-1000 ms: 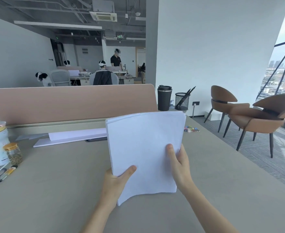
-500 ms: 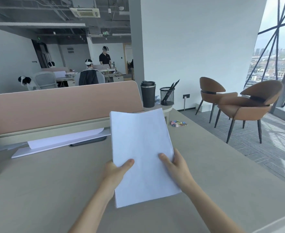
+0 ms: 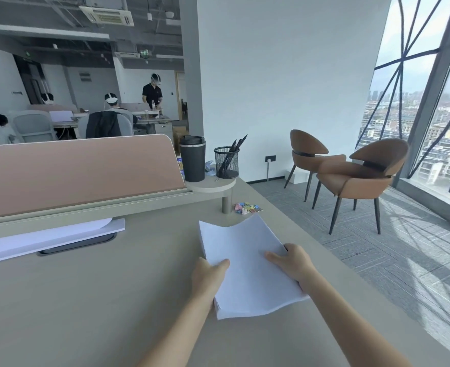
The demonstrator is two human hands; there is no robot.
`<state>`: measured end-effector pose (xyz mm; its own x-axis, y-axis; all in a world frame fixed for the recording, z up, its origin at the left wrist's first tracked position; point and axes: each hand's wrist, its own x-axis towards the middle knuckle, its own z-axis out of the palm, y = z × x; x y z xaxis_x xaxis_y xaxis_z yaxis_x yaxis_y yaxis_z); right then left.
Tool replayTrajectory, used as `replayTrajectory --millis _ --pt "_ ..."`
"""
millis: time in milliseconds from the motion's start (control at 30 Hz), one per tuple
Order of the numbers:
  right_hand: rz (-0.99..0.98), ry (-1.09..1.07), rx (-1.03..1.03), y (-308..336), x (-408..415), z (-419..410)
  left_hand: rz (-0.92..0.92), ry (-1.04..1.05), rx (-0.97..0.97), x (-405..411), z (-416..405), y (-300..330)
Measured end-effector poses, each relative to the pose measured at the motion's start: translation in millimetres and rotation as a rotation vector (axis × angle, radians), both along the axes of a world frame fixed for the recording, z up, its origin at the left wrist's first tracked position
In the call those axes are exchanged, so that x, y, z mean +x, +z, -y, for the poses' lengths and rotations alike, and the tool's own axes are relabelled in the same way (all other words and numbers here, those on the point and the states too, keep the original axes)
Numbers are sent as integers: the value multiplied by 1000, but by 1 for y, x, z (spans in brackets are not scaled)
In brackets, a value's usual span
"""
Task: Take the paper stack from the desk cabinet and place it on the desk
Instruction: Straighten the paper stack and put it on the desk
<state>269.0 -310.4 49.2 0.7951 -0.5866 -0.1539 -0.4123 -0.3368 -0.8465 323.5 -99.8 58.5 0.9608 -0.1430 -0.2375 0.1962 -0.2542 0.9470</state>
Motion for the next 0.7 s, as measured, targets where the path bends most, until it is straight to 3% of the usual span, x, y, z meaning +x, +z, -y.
replayTrajectory --millis 300,567,700 --pt "-154 94 -285 -6 51 65 246 -22 222 36 70 -31" --pt "-243 106 -429 -12 79 90 409 39 738 68 96 -47" --pt "-292 105 -497 -15 83 94 448 53 852 69 100 -56"
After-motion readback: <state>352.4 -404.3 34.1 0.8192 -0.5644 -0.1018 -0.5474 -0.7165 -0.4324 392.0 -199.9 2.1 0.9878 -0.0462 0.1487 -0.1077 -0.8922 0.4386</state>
